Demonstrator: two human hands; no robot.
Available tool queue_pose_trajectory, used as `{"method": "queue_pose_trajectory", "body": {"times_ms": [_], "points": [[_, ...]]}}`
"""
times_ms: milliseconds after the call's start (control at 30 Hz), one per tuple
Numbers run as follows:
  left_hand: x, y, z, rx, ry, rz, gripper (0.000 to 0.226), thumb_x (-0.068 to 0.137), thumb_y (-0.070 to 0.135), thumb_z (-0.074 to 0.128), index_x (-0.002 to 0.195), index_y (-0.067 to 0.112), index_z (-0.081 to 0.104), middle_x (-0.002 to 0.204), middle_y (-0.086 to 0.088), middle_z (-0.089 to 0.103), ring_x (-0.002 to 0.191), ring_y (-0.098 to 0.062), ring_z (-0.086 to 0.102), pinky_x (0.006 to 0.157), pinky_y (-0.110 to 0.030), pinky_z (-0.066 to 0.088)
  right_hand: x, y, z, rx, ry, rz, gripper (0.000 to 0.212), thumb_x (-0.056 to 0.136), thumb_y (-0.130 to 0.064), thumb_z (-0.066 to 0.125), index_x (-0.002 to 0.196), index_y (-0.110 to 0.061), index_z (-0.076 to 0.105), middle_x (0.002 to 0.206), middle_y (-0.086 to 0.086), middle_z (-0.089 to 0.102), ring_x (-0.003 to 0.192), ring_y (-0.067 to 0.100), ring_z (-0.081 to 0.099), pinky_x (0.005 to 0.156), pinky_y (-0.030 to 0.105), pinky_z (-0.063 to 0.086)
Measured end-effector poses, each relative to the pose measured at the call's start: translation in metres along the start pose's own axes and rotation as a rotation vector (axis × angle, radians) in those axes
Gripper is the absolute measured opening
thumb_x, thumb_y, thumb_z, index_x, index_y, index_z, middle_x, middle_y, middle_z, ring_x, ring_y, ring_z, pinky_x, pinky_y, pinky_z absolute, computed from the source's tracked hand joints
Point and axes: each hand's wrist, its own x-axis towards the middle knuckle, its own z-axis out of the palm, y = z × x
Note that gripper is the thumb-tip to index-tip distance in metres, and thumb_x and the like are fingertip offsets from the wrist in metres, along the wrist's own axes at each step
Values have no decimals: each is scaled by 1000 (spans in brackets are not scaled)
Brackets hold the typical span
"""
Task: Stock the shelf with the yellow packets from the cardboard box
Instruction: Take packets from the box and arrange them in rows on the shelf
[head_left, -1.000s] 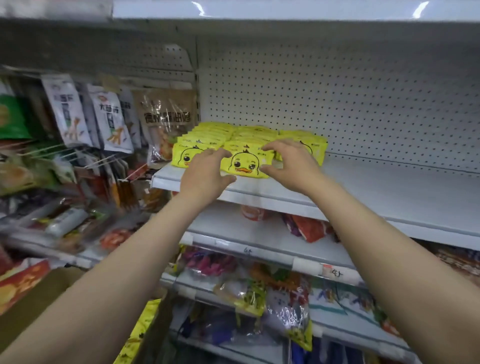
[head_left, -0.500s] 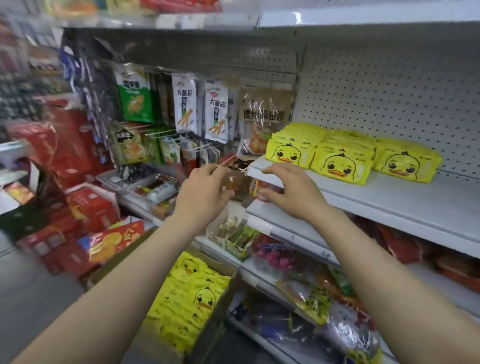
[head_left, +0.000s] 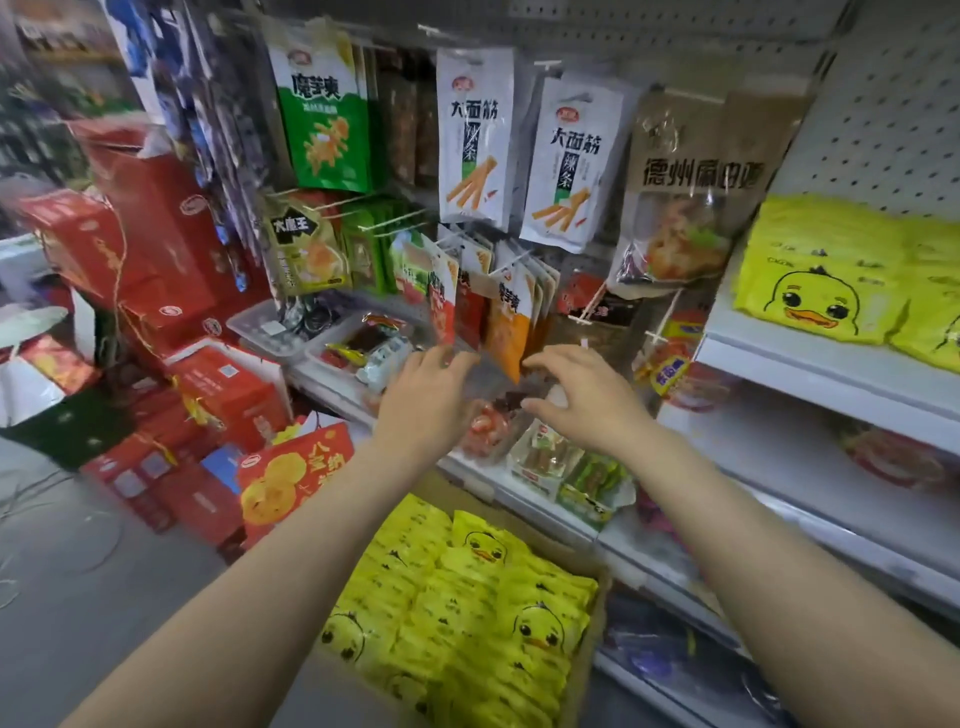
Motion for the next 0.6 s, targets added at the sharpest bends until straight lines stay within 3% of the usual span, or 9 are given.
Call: {"method": "queue_pose_trajectory", "body": {"times_ms": [133, 233, 433, 600], "points": [[20, -56, 46, 19, -140, 1, 54, 85, 42, 66, 132, 23, 48, 130, -8, 53, 120, -33, 48, 92, -45, 45, 39, -4, 61, 45, -86, 86, 50, 90, -39, 66, 136, -24, 54, 140, 3, 50, 131, 25, 43, 106, 35, 35], [20, -85, 88, -50, -276, -11, 61, 83, 40, 68, 137, 20, 47, 130, -11, 54, 121, -36, 48, 94, -47, 47, 49, 2, 113, 75, -203, 164, 51, 84, -39, 69, 131, -23, 57, 130, 8, 58, 123, 30, 52, 99, 41, 45], [-2, -125, 185, -186, -521, -68, 51, 82, 40, 63, 129, 23, 54, 121, -12, 59, 115, -38, 53, 96, -46, 45, 40, 23, 215, 149, -480, 349, 52, 89, -42, 67, 134, -21, 55, 132, 11, 57, 123, 31, 52, 96, 38, 47], [-30, -137, 266, -290, -777, -110, 58, 85, 41, 68, 135, 16, 52, 133, -15, 55, 124, -37, 46, 101, -44, 42, 10, 39, 281, 159, -605, 498, 46, 88, -42, 68, 129, -24, 58, 127, 6, 63, 117, 28, 58, 88, 36, 48]]}}
